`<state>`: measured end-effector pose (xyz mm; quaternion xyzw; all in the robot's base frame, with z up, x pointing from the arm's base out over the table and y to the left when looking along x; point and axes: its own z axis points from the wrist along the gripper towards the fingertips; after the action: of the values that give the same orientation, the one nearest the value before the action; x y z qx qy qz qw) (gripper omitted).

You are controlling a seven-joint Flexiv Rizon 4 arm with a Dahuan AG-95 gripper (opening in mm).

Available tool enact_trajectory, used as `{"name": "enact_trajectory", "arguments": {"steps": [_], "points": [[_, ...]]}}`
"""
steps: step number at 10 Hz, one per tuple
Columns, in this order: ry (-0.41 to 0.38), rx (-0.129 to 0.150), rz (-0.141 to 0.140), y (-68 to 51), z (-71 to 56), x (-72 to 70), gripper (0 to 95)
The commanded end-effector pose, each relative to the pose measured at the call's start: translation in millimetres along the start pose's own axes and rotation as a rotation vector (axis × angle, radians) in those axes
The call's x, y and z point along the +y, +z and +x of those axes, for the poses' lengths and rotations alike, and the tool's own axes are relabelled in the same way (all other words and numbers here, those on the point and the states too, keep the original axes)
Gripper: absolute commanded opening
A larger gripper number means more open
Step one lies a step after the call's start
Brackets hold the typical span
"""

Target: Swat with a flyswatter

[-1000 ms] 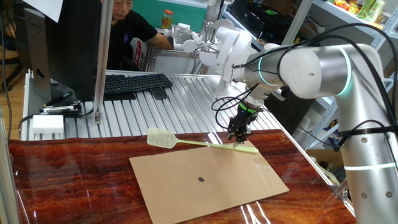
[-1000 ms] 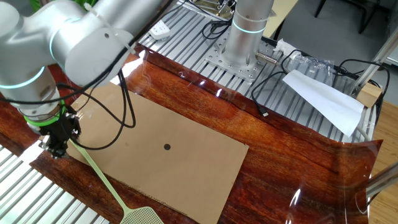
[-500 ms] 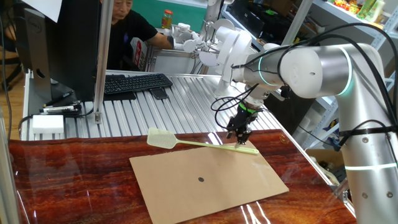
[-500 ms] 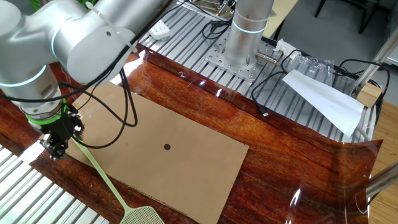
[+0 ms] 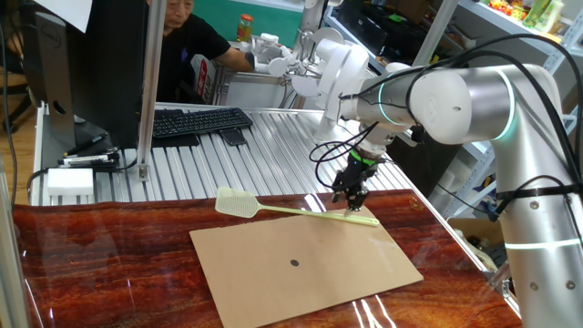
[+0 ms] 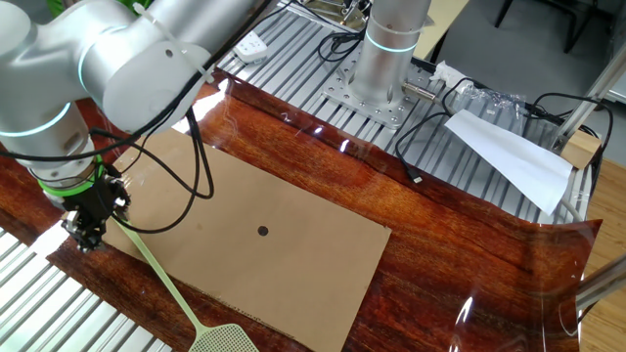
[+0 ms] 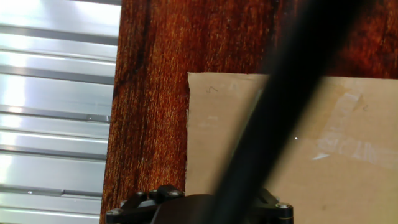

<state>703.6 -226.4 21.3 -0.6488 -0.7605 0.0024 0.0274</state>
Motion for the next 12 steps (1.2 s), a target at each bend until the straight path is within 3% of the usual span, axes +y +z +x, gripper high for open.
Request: {"name": "enact_trajectory", "arguments": {"steps": [1,9,12], "points": [[-0.050,-0.020,0.001,0.0,0.1,-0.8,0.0],[-0.104,0.020,0.001,0.0,0.1,-0.8,0.0],[-0.105,0.015,0.002,-1.4,0.5,-1.1,0.0]]}}
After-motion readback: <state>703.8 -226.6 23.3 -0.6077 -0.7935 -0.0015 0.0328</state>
